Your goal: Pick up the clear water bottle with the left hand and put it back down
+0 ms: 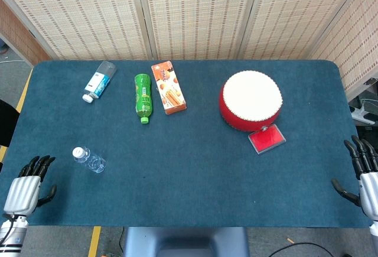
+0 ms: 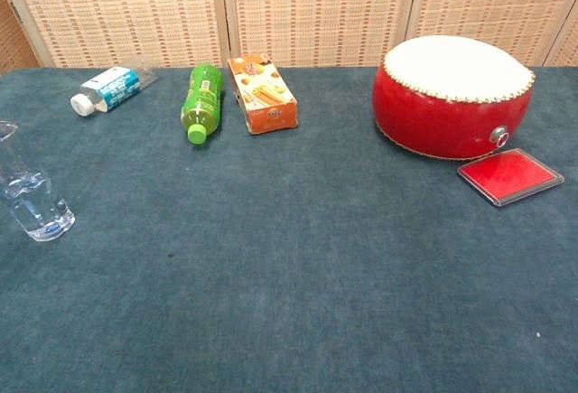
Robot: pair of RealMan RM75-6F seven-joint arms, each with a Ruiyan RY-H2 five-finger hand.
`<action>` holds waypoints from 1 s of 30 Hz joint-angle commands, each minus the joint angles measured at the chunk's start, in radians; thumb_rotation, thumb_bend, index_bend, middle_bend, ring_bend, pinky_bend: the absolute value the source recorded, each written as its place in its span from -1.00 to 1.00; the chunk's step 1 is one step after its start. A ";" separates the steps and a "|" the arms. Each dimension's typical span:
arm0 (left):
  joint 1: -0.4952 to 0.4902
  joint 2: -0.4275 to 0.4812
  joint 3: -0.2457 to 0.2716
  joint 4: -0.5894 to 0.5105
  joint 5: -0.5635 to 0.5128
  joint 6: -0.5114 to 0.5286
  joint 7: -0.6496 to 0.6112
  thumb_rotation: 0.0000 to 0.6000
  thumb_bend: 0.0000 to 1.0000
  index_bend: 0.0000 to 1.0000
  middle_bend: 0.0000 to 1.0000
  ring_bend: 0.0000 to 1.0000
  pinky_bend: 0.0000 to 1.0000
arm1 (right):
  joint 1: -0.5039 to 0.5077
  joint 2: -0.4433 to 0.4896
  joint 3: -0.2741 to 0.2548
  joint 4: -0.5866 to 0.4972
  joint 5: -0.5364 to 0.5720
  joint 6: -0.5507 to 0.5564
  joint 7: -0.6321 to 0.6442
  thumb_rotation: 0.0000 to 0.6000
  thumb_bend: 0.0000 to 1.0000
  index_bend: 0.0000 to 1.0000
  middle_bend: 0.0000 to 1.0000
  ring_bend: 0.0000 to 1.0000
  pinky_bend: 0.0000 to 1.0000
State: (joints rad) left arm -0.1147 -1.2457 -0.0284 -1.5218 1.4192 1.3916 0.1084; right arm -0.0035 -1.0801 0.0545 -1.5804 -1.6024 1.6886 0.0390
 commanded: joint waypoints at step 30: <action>-0.069 -0.068 -0.108 -0.080 -0.193 -0.161 -0.199 1.00 -0.19 -1.00 -1.00 -1.00 -0.73 | 0.026 0.036 -0.022 -0.046 0.010 -0.119 -0.013 1.00 -0.74 -1.00 -1.00 -1.00 -0.61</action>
State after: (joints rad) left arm -0.1712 -1.2981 -0.1239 -1.6068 1.2422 1.2449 -0.0766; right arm 0.0216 -1.0463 0.0330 -1.6261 -1.5920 1.5711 0.0233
